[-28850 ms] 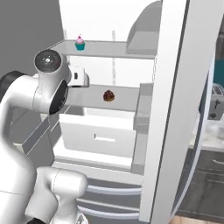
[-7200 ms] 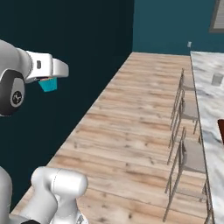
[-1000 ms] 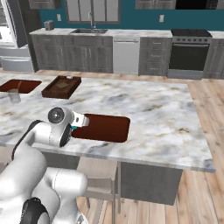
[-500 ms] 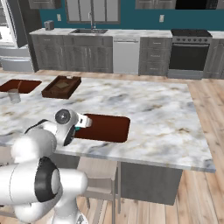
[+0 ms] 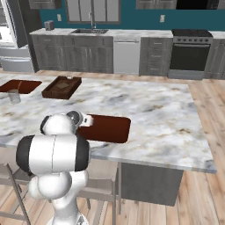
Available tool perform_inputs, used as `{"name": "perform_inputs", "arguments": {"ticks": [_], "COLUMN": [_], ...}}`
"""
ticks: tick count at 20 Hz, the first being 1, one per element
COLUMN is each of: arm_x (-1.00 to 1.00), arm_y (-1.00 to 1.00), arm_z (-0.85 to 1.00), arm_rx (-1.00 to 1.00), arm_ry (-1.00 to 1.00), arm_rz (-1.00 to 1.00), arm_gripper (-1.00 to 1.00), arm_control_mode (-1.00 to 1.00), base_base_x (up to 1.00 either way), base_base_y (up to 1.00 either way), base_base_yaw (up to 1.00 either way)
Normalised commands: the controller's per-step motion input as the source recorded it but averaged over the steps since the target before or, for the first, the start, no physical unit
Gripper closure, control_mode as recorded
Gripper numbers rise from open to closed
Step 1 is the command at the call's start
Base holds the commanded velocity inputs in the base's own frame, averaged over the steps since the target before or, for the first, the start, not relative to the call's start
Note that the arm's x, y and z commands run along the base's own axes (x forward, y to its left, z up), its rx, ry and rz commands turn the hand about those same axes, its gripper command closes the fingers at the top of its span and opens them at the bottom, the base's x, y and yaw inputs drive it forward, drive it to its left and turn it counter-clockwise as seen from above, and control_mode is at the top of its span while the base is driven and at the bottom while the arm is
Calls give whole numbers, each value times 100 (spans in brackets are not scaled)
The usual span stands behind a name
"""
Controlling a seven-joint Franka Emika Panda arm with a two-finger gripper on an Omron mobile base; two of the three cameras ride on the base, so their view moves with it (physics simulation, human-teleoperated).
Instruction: Take the cupcake and cake from the fridge and place them on the empty tray on the dining counter.
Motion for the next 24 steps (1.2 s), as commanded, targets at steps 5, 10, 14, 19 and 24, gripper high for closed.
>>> {"name": "perform_inputs", "arguments": {"ticks": [5, 10, 14, 19, 24], "arm_x": [24, 17, 9, 10, 5], "arm_y": [0, 0, 0, 0, 0], "arm_z": [-32, -29, -27, -20, -14], "arm_rx": [1, 0, 0, 0, 0], "arm_ry": [-4, -8, -9, -9, -8], "arm_rz": [9, 9, 8, 6, 5], "arm_gripper": [100, 100, 100, 100, 100], "arm_control_mode": [-100, -100, -100, -100, -100], "base_base_x": [0, 0, 0, 0, 0], "base_base_y": [0, 0, 0, 0, 0], "base_base_yaw": [0, 0, 0, 0, 0]}}
